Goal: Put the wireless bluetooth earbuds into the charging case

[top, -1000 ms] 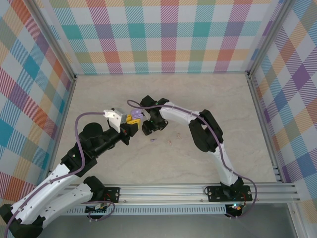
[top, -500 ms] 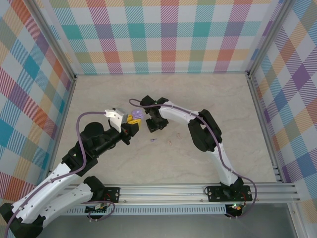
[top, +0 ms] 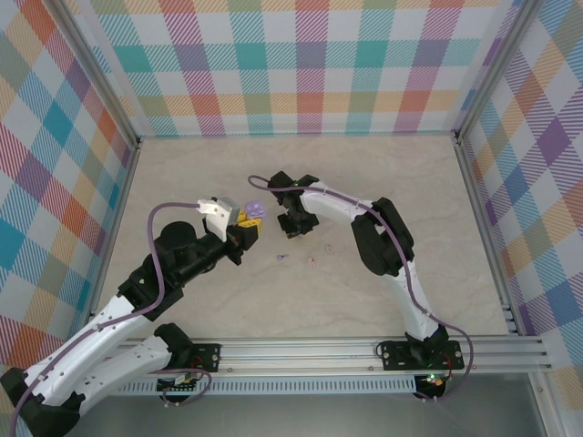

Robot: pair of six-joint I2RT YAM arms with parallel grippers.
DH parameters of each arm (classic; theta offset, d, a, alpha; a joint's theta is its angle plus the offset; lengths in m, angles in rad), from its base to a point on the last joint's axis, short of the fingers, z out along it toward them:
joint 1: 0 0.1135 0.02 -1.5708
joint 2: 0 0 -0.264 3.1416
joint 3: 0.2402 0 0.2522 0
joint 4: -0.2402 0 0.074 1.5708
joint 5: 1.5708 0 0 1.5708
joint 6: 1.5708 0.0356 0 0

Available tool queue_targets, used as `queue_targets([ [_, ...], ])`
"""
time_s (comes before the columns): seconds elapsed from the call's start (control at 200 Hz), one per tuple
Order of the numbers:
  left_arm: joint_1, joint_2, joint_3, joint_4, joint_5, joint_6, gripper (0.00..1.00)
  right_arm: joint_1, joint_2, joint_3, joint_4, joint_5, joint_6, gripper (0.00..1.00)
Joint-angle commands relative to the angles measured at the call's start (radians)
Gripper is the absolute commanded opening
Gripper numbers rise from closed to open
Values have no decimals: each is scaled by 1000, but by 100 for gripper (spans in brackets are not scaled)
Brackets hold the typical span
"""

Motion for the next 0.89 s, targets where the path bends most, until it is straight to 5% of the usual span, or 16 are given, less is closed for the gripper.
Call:
queue_targets([
  [0.0,-15,2,27,28,18,-14,9,-8,-5,7,-69,22,-5,23],
  [0.305,-16,0,26,26,18,-18,9,-11,31,45,-95,26,-5,37],
  [0.89,-16,3,19,28,18,-21,9,-66,-28,-81,-34,-2,98,20],
])
